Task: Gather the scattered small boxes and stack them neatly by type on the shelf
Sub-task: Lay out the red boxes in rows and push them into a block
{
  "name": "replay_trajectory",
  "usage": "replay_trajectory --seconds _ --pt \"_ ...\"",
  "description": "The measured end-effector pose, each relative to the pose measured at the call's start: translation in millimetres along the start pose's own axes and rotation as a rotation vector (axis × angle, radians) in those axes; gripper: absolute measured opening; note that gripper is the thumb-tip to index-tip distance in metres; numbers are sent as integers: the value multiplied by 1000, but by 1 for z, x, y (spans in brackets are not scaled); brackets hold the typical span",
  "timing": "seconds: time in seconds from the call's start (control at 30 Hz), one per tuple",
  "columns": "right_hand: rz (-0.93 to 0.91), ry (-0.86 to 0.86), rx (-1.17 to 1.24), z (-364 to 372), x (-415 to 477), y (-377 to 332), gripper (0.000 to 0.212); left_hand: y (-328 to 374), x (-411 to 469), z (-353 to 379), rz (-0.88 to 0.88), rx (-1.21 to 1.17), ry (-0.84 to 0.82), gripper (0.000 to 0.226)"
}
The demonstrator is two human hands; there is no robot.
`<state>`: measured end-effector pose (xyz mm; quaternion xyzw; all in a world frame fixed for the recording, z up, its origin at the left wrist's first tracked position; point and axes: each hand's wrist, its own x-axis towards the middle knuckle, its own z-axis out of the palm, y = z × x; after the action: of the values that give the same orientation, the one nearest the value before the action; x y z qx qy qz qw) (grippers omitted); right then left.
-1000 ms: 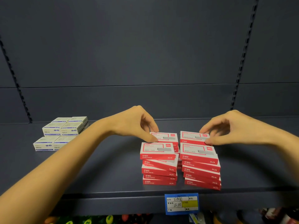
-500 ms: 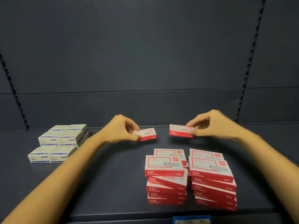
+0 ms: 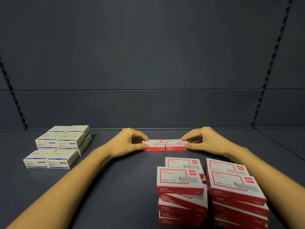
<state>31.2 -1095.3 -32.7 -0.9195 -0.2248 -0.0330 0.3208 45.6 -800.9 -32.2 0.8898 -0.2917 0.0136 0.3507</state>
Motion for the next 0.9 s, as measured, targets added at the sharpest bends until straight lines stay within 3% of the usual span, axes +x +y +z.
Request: replay_trajectory --seconds 0.17,0.27,0.37,0.5,0.7,0.9 --pt "-14 -5 -5 2 -2 -1 24 2 -1 1 -17 66 -4 29" --pt "-32 20 -48 -3 -9 -10 21 16 -6 0 23 142 100 32" --pt "-40 173 -11 -19 -27 -26 19 47 -21 -3 81 -56 216 19" --pt "-86 252 26 -41 -72 -56 22 84 -57 -7 182 -229 132 15" --pt "-170 95 -175 -52 -141 -84 44 98 -94 -3 190 -92 -66 39" --pt "-84 33 -292 -48 -167 -84 60 98 -101 6 174 -75 12 42"
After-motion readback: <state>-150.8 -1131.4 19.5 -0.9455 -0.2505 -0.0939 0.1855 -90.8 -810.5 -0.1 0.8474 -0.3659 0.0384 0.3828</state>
